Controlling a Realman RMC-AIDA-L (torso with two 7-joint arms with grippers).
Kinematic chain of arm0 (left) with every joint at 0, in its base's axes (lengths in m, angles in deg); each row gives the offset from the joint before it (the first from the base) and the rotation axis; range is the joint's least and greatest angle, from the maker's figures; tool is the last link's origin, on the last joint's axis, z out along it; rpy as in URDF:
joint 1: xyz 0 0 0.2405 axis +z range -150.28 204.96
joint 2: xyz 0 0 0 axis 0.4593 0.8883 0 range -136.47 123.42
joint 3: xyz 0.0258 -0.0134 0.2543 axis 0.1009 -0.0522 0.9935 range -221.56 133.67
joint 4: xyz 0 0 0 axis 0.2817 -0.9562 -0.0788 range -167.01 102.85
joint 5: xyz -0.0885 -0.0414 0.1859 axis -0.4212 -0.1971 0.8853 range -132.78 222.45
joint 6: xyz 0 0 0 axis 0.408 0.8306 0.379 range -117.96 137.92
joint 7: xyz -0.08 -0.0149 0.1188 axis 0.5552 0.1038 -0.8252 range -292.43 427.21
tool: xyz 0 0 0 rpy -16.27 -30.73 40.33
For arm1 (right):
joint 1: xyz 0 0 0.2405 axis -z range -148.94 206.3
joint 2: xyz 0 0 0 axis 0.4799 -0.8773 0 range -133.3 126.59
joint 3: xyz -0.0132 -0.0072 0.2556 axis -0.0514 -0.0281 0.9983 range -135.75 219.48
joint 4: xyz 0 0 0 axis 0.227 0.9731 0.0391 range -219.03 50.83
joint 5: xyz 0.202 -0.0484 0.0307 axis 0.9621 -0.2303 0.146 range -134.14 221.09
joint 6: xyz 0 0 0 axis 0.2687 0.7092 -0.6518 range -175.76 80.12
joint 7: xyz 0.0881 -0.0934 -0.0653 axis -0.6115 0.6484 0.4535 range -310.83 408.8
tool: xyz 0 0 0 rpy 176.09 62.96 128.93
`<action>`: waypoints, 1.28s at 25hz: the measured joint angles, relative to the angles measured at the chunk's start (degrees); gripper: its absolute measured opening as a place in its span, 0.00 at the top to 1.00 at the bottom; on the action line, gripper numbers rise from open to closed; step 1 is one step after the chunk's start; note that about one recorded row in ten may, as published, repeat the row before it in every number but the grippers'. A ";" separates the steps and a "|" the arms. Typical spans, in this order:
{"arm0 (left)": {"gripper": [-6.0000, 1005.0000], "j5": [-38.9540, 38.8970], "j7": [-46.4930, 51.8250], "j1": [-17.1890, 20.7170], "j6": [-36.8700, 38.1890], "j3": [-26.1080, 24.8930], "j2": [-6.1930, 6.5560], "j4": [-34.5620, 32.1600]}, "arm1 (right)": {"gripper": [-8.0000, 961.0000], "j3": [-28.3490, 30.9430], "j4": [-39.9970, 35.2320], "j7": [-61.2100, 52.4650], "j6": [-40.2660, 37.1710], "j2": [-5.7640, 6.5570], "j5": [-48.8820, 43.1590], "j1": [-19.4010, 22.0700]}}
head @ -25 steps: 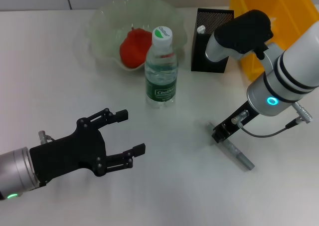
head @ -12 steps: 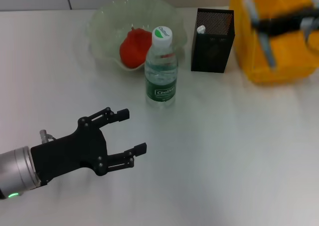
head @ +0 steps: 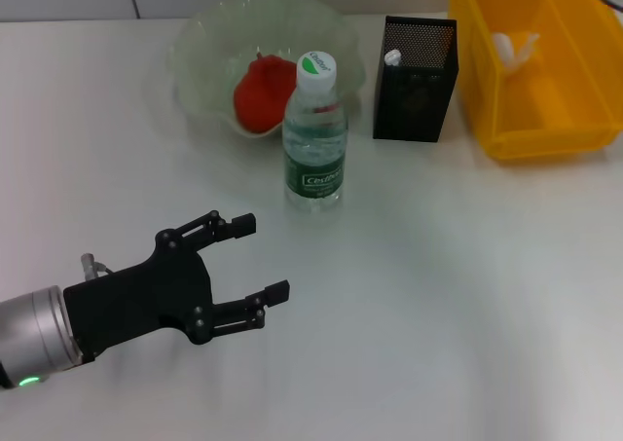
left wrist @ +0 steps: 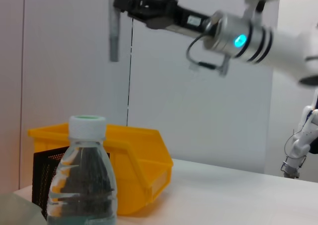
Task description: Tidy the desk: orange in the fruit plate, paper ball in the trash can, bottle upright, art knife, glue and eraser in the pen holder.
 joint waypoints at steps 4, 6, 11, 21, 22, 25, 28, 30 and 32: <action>0.15 0.00 0.00 -0.08 -0.05 0.05 0.00 0.10 | 0.85 6.75 27.85 19.03 -5.89 0.86 11.45 -13.02; 0.15 0.00 0.00 -0.08 -0.06 0.10 -0.01 0.09 | 0.85 7.69 32.46 19.57 -6.10 1.33 10.39 -15.50; 0.15 0.00 0.00 -0.08 -0.08 0.20 0.00 0.00 | 0.85 8.16 41.88 22.53 -5.84 1.43 7.70 -20.49; 0.16 0.00 0.00 -0.38 -0.07 0.28 0.00 -0.04 | 0.79 6.58 43.49 22.37 -3.78 -0.15 4.00 -20.06; 0.16 0.00 0.01 -0.45 -0.03 0.28 0.00 -0.07 | 0.78 6.22 43.77 22.67 -3.81 -0.19 3.87 -20.00; 0.16 0.00 0.17 -0.82 0.07 0.28 0.00 -0.08 | 0.76 5.52 44.11 23.53 -3.98 -0.31 3.51 -19.50; 0.16 0.00 0.27 -0.99 0.26 0.28 0.00 -0.08 | 0.73 5.29 43.52 23.44 -5.91 -0.33 3.28 -18.15; 0.16 -0.01 0.39 -1.13 0.50 0.28 -0.01 -0.08 | 0.65 5.26 42.38 22.93 -9.20 -0.30 3.20 -16.00; 0.16 0.00 0.42 -1.17 0.53 0.29 -0.02 -0.08 | 0.57 5.16 39.71 21.31 -14.10 -0.15 3.02 -12.24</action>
